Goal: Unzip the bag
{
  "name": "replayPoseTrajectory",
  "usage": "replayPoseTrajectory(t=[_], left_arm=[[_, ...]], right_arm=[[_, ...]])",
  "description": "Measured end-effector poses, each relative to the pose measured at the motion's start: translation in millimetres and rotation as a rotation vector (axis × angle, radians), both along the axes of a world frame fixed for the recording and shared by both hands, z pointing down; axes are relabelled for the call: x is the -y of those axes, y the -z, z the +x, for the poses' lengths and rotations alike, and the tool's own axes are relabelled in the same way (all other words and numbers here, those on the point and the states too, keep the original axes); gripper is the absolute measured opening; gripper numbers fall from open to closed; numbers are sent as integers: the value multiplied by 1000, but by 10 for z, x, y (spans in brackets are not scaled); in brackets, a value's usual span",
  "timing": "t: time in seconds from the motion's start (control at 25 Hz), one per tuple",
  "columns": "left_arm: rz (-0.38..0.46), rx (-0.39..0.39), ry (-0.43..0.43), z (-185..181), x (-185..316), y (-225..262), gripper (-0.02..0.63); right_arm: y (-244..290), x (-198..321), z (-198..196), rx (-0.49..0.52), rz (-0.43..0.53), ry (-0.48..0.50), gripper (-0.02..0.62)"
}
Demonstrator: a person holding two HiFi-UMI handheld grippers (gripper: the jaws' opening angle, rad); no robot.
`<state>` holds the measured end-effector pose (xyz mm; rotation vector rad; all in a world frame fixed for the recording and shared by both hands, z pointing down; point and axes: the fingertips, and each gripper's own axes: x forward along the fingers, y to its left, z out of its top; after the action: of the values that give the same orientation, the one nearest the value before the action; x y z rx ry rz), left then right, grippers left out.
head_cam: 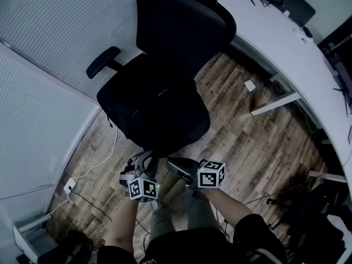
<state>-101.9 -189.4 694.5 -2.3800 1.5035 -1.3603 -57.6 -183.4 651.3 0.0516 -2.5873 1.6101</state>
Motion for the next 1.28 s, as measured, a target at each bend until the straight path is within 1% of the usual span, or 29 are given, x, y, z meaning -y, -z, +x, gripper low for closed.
replayPoseTrajectory(t=[0.12,0.44,0.56,0.72,0.92,1.08,1.28], left_arm=[[-8,-3,15,-12,3,-11,101],[-20,-26,64,-7,34,-12,101],[-33,-34,79,-4,42,-10,101],[-57,-31,102,-9,41,-26,101],[-65,-29,138,-5,87,-23,100],[-79,-25,160,3,92,-37,100],[-91,-22,184,-13,106,-53,100]], right_arm=[[9,68,69,8,-42,-7,44],[61,258,253,-1,-61,30,44],[82,387,362,10,-77,22,44],[91,579,533,2,-58,31,44],[128,802,677,-2,-50,37,44],[117,963,796,2,-62,27,44],[107,1235,956,12,-74,-17,44]])
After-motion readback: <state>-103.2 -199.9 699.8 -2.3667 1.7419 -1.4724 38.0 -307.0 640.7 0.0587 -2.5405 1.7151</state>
